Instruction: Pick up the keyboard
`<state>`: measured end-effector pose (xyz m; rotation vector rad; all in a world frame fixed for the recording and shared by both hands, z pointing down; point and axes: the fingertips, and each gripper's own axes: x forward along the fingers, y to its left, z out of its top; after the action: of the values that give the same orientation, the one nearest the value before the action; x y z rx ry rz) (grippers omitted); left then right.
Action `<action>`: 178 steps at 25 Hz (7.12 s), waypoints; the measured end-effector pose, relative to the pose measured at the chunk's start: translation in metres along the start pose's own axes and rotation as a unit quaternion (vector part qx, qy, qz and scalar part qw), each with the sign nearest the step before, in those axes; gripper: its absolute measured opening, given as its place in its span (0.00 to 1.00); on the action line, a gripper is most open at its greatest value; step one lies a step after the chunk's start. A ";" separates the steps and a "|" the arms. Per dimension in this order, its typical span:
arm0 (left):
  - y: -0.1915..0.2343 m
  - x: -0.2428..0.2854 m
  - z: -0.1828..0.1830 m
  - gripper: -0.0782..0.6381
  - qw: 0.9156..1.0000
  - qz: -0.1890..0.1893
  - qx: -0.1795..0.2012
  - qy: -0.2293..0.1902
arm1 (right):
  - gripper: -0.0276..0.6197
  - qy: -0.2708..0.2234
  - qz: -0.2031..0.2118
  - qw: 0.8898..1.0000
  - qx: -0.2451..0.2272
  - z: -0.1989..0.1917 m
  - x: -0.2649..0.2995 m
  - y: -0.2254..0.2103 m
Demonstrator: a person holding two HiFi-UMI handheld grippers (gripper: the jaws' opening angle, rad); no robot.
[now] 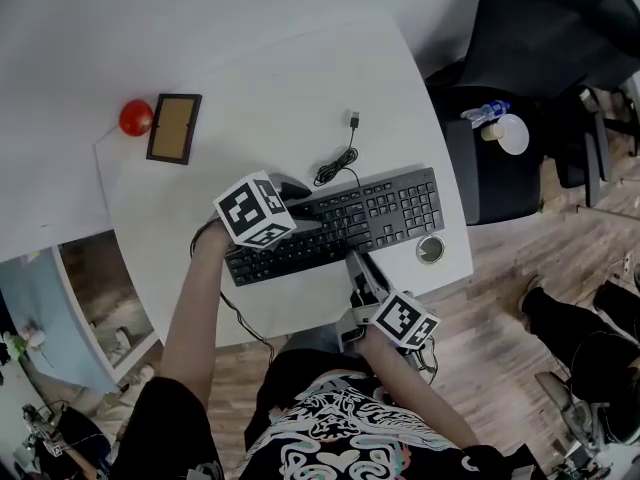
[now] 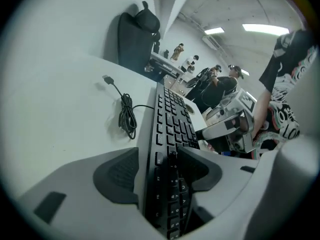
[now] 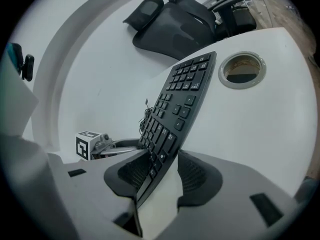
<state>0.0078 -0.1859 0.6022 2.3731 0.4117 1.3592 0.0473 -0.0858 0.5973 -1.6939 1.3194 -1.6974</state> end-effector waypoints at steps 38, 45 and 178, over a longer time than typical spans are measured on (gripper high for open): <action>-0.042 0.008 0.019 0.31 0.958 -0.274 -0.053 0.067 | 0.30 0.042 0.123 0.985 0.111 0.007 -0.001 0.006; -0.053 0.018 0.020 0.22 0.907 -0.381 -0.159 0.085 | 0.30 0.089 0.187 0.971 0.121 0.007 -0.002 0.008; -0.102 -0.216 0.018 0.23 0.446 0.012 -0.407 -0.797 | 0.18 -0.010 0.398 0.911 0.108 0.080 -0.059 0.195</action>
<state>-0.0891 -0.1911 0.3832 1.6344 -0.6911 -0.9398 0.0680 -0.1559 0.3915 -0.8462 1.4639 -1.2560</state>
